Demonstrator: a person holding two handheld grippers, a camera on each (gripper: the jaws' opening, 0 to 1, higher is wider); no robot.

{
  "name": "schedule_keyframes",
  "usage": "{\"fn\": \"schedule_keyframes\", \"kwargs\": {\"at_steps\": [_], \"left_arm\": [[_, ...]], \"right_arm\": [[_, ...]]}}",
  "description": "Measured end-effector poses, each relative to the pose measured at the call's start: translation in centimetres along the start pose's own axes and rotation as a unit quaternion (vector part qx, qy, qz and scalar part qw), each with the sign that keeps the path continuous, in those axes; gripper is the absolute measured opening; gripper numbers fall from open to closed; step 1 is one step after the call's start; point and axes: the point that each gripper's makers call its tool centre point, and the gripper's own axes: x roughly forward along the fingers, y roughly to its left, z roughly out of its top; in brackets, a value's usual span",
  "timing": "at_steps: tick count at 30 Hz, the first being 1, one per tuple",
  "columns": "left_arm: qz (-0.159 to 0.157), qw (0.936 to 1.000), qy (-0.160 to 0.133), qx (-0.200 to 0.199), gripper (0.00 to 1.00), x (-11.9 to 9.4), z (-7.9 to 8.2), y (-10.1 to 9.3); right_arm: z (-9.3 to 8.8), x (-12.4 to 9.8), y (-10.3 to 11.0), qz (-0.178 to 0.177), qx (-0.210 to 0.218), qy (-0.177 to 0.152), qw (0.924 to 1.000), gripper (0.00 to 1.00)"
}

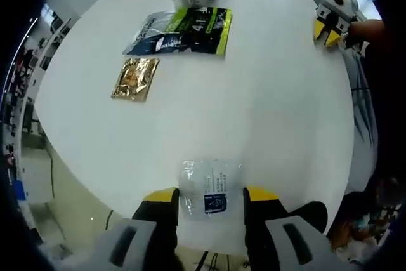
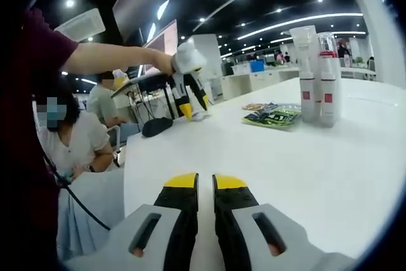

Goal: Arrange the skincare products in the storage area until every visible bottle or jar stands upright without overlapping.

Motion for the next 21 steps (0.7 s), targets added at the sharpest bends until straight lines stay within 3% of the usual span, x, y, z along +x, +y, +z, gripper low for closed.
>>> {"fn": "schedule_keyframes", "kwargs": {"at_steps": [4, 8, 13, 21], "left_arm": [[0.004, 0.9997, -0.025, -0.004, 0.41, -0.7, 2.1, 0.5], [0.018, 0.9993, -0.015, 0.029, 0.41, -0.2, 3.5, 1.2], [0.010, 0.9985, -0.021, 0.049, 0.41, 0.7, 5.7, 0.9], [0.004, 0.9949, 0.000, 0.101, 0.41, 2.2, 8.4, 1.0]], "right_arm": [[0.1, 0.0, 0.0, 0.001, -0.001, -0.002, 1.0000, 0.07], [0.1, -0.1, 0.0, 0.000, 0.001, -0.005, 1.0000, 0.07], [0.2, -0.1, 0.0, 0.000, 0.001, -0.007, 1.0000, 0.07], [0.3, -0.2, 0.0, 0.001, 0.001, -0.009, 1.0000, 0.07]]}}
